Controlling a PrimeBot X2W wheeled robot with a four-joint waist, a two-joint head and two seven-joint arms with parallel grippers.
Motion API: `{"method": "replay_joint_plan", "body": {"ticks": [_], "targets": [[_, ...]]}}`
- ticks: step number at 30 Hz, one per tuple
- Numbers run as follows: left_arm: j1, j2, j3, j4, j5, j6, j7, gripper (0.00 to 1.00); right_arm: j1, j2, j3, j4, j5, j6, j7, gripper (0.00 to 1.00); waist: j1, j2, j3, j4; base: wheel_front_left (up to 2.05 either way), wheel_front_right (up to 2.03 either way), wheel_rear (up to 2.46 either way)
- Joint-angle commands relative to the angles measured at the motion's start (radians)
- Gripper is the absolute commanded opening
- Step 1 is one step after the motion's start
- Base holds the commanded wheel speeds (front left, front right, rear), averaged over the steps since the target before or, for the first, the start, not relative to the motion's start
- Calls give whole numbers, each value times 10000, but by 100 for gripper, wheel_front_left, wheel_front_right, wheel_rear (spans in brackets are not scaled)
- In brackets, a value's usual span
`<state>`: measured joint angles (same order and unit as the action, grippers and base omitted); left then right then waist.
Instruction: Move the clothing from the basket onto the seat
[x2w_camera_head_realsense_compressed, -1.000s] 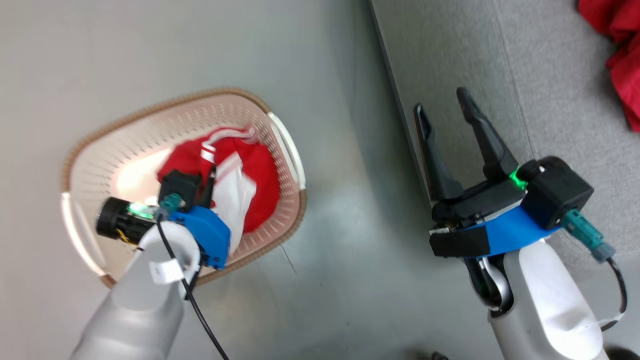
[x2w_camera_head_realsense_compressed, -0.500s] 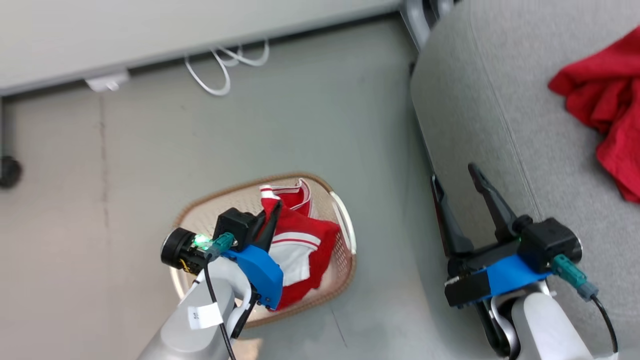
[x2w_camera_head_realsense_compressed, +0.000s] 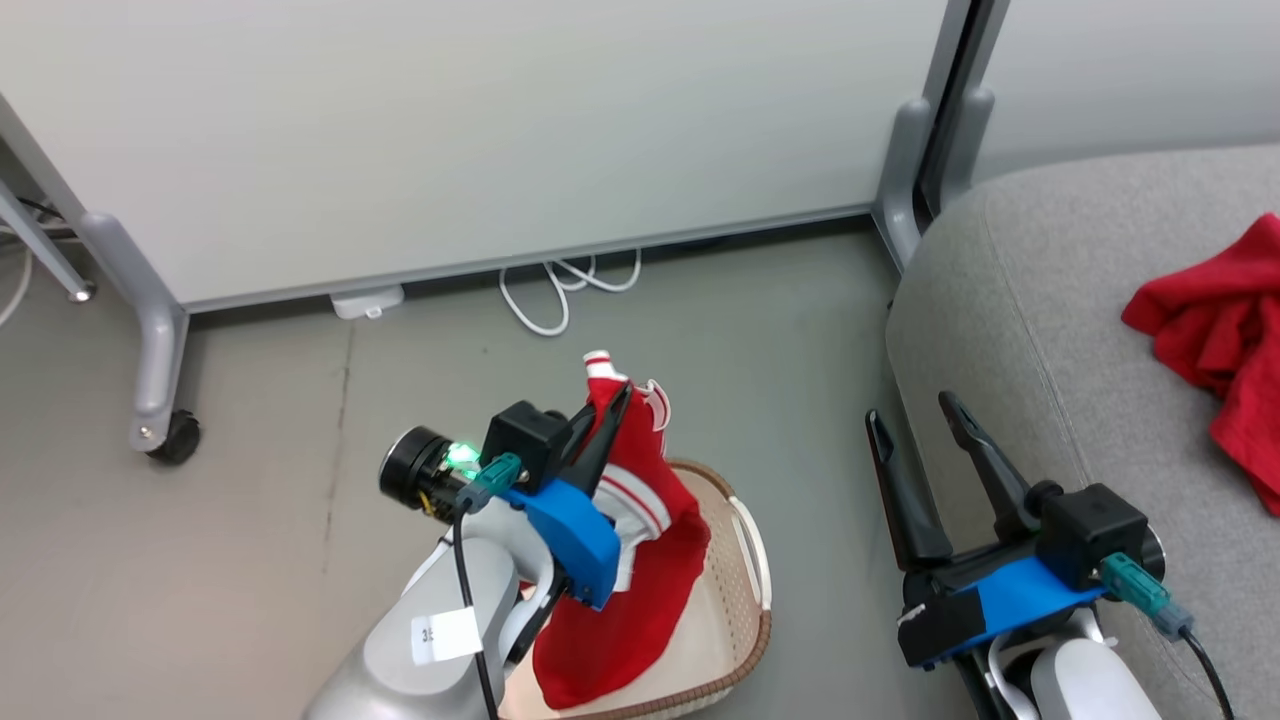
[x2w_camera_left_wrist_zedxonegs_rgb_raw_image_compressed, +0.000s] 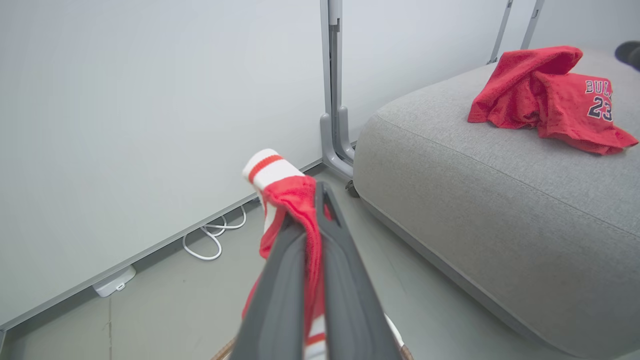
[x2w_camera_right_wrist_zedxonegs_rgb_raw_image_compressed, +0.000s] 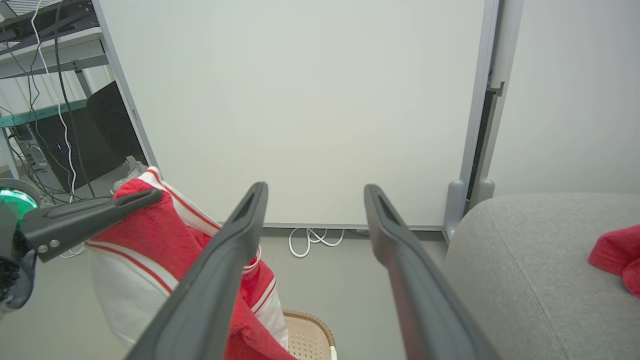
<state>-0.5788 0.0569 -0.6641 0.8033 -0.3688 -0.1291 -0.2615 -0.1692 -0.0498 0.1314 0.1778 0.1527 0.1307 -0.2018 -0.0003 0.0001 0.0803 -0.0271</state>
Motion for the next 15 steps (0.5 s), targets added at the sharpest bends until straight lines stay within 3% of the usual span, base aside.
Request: {"method": "replay_joint_plan", "body": {"ticks": [1, 15], "targets": [[-208, -17, -74, -62, -75, -18, -54, 0, 198, -10, 5, 10, 29, 1, 34, 100, 3, -1, -235, 152, 0, 0, 0], [-1751, -65, -1647, -520, -1679, -21, 104, 0, 591, -10, 174, 27, 200, 1, 224, 100, 3, -1, -797, 468, 0, 0, 0]]}}
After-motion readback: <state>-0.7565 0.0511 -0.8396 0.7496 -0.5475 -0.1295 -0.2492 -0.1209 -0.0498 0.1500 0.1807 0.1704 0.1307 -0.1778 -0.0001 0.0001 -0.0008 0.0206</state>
